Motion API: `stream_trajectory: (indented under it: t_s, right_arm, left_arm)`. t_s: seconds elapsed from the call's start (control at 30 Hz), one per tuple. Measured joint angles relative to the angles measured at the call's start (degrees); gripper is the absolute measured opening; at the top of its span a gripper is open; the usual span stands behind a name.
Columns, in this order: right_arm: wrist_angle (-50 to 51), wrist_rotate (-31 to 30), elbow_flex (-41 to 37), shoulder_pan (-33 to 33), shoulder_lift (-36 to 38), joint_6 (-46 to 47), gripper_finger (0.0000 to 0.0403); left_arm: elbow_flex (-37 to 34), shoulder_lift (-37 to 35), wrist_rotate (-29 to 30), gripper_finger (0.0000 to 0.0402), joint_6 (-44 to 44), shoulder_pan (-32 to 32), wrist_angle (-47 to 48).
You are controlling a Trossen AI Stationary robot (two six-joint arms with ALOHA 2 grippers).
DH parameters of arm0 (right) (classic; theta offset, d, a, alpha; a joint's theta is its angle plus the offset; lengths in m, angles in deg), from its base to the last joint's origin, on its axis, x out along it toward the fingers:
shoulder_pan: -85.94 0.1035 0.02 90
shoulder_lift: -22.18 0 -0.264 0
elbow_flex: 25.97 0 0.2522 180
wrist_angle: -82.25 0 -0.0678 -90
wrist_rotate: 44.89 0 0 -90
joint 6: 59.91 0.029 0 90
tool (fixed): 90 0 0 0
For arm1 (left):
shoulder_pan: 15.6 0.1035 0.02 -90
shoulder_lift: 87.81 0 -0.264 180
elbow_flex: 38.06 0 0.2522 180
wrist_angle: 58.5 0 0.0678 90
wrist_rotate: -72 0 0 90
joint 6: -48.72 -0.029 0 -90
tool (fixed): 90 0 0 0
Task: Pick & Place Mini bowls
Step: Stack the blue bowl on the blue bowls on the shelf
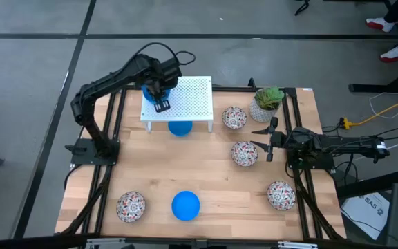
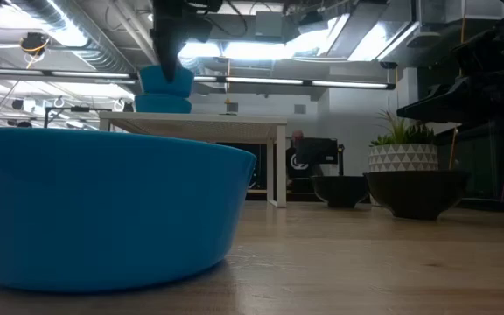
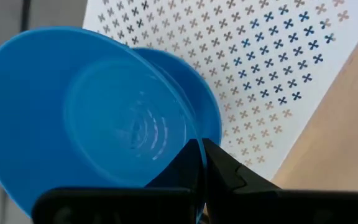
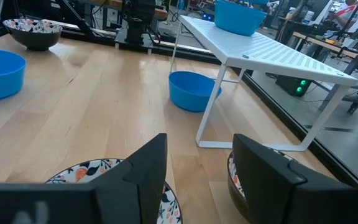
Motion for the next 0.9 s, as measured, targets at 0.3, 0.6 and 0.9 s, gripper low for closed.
stream_trajectory:
  t_s: [0.3, 0.6, 0.9]
  right_arm:
    - [0.02, 0.0, 0.0, 0.01, 0.01, -0.01, 0.0182]
    - [0.02, 0.01, 0.0, 0.01, 0.0, 0.0, 0.0182]
    - [0.02, 0.0, 0.0, 0.02, 0.02, 0.0, 0.0182]
  left_arm:
    - [-0.13, -0.48, -4.42, 0.0003, -0.26, 3.55, -0.03]
    - [-0.13, -0.01, -7.09, 0.0003, 0.17, 4.95, -0.32]
    - [-0.13, 0.28, -7.04, 0.0003, 1.19, 4.93, -1.92]
